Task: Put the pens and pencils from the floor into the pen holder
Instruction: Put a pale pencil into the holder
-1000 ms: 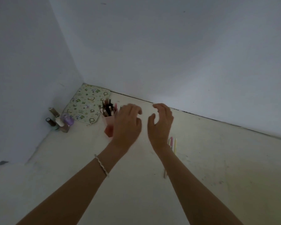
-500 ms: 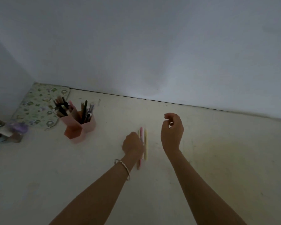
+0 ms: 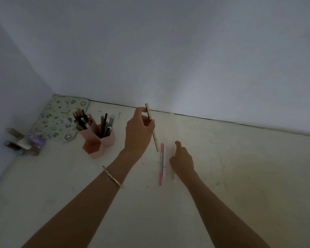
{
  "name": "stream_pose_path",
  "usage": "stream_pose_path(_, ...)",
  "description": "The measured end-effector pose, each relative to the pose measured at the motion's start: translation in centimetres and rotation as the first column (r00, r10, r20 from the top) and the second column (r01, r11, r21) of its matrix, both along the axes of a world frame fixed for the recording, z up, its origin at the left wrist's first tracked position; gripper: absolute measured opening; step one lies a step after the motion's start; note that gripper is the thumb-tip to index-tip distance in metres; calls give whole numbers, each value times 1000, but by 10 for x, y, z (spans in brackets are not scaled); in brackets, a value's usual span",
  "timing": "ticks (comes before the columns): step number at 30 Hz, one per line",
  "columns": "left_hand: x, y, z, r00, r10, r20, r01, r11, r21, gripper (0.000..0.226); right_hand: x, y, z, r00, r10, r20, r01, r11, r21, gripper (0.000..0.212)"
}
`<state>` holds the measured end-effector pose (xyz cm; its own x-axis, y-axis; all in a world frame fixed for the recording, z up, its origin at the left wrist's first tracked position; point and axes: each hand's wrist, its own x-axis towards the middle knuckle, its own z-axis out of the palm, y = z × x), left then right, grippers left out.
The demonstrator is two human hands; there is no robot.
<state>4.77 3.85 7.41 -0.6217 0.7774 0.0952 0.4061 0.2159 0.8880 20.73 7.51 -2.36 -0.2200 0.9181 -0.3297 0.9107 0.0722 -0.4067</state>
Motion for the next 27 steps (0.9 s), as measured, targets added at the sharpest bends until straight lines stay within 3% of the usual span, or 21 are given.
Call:
stream_pose_path(3,-32,-12,25,990,28,-138,-7,989,146,64,-12,2,9,996,-6,-85,12,997,72,60)
stream_pose_path(7,-92,-34,48,930,169,-326,-103,972,210,59,-37,13,43,922,-44,-384,161,947,279,55)
stream_pose_path(12,-125,-53,35,896,173,-408,-132,983,127,56,-70,7,77,728,6,-686,243,933,266,54)
stream_pose_path(17,-127,-55,8,844,53,-533,-49,999,21,47,-91,-8,88,632,96,-769,217,931,294,52)
stream_pose_path(19,-128,-56,0,700,23,-713,-85,995,-52,26,-99,-16,91,610,143,-779,192,927,321,49)
stream_pose_path(21,-133,-58,0,581,66,-811,-175,983,-45,20,-111,-24,97,558,192,-807,187,919,347,46)
stream_pose_path(24,-143,-64,10,584,229,-779,-252,963,94,27,-138,-37,105,448,287,-847,151,909,388,42)
stream_pose_path(27,-148,-69,18,649,264,-714,-273,956,105,36,-170,-46,102,476,344,-809,55,907,418,40)
